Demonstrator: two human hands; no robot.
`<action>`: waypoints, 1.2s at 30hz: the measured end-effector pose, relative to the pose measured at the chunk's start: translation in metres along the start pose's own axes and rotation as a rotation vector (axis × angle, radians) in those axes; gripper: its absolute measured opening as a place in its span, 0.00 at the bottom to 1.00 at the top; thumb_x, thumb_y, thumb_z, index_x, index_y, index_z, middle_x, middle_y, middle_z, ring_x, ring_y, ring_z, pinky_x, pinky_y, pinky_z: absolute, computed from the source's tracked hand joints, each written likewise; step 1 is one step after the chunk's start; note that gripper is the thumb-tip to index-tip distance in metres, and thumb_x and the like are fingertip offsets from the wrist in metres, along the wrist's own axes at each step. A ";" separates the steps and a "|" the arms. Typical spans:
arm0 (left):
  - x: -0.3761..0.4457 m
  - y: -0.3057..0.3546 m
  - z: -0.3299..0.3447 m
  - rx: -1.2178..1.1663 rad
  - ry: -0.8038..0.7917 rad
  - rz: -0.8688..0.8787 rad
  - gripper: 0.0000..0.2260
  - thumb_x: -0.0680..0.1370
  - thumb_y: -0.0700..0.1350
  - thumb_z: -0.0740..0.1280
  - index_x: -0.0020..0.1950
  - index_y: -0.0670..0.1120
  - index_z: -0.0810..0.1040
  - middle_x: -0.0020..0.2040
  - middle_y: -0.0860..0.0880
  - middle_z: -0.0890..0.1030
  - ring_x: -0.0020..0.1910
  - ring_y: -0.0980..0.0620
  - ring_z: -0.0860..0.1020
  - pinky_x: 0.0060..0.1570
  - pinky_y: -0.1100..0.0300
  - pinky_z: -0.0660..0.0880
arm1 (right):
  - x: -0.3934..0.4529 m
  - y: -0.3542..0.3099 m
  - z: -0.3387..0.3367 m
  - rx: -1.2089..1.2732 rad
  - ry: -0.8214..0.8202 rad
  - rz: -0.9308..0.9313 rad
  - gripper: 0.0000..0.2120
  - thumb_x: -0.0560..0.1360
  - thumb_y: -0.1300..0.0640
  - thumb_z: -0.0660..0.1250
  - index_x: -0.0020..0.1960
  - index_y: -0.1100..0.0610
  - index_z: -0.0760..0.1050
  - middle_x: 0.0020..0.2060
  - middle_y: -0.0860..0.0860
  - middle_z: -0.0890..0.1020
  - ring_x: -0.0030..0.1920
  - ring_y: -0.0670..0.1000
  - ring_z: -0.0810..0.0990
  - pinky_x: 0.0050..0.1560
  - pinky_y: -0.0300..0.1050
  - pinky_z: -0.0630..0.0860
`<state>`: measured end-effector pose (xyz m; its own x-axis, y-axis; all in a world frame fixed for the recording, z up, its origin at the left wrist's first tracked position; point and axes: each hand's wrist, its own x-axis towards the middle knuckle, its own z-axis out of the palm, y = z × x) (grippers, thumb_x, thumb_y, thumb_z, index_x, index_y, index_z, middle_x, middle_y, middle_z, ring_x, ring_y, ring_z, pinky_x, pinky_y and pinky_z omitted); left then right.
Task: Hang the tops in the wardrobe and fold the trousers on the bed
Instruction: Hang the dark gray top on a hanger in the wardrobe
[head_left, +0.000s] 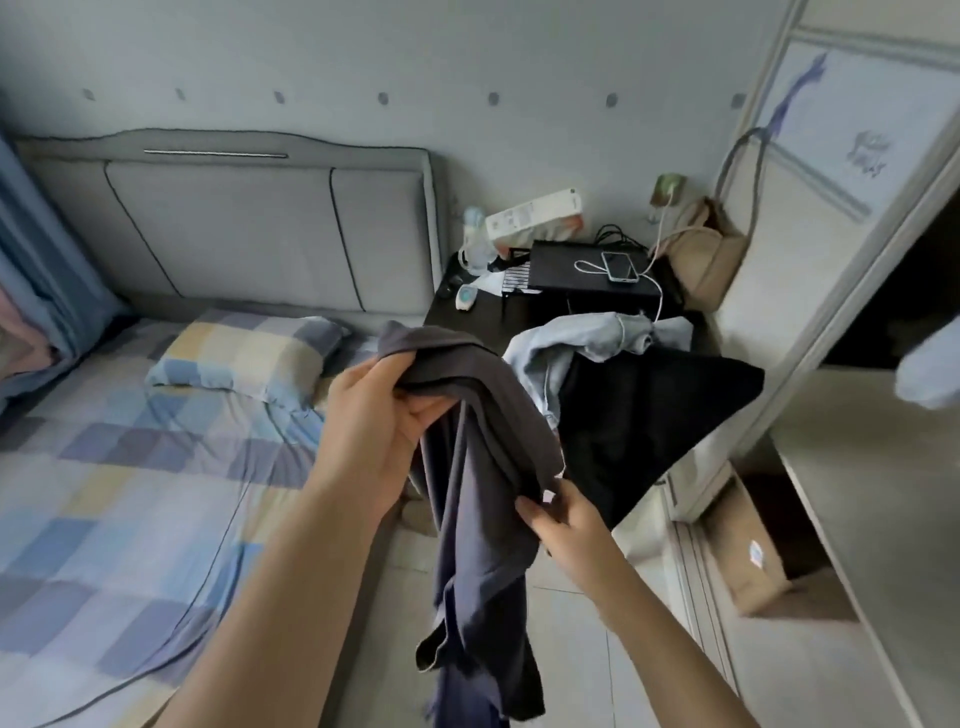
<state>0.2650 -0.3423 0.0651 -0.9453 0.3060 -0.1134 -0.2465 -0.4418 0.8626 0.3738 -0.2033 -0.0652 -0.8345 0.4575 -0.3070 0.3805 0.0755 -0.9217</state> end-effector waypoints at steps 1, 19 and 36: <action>0.001 -0.002 0.009 -0.012 -0.019 0.003 0.12 0.82 0.35 0.56 0.47 0.37 0.79 0.40 0.41 0.85 0.38 0.46 0.85 0.45 0.52 0.82 | -0.001 0.005 -0.007 0.002 -0.024 0.018 0.14 0.75 0.49 0.69 0.58 0.50 0.73 0.51 0.47 0.81 0.51 0.46 0.80 0.53 0.39 0.74; 0.098 -0.052 0.082 0.014 -0.123 -0.145 0.09 0.82 0.39 0.60 0.49 0.39 0.78 0.42 0.43 0.85 0.42 0.44 0.84 0.55 0.48 0.79 | -0.003 -0.026 -0.134 0.233 0.664 -0.192 0.09 0.80 0.54 0.62 0.44 0.52 0.78 0.38 0.50 0.82 0.40 0.50 0.80 0.39 0.44 0.76; 0.205 -0.054 0.138 0.167 -0.421 -0.184 0.07 0.82 0.44 0.63 0.51 0.42 0.79 0.45 0.45 0.85 0.46 0.49 0.84 0.47 0.56 0.81 | 0.030 -0.123 -0.202 0.096 1.016 -0.354 0.06 0.79 0.57 0.63 0.47 0.48 0.78 0.39 0.38 0.79 0.39 0.36 0.77 0.42 0.26 0.72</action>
<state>0.1141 -0.1392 0.0633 -0.7117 0.6964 -0.0922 -0.3312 -0.2170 0.9183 0.3828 -0.0197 0.0871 -0.1529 0.9477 0.2801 0.1134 0.2984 -0.9477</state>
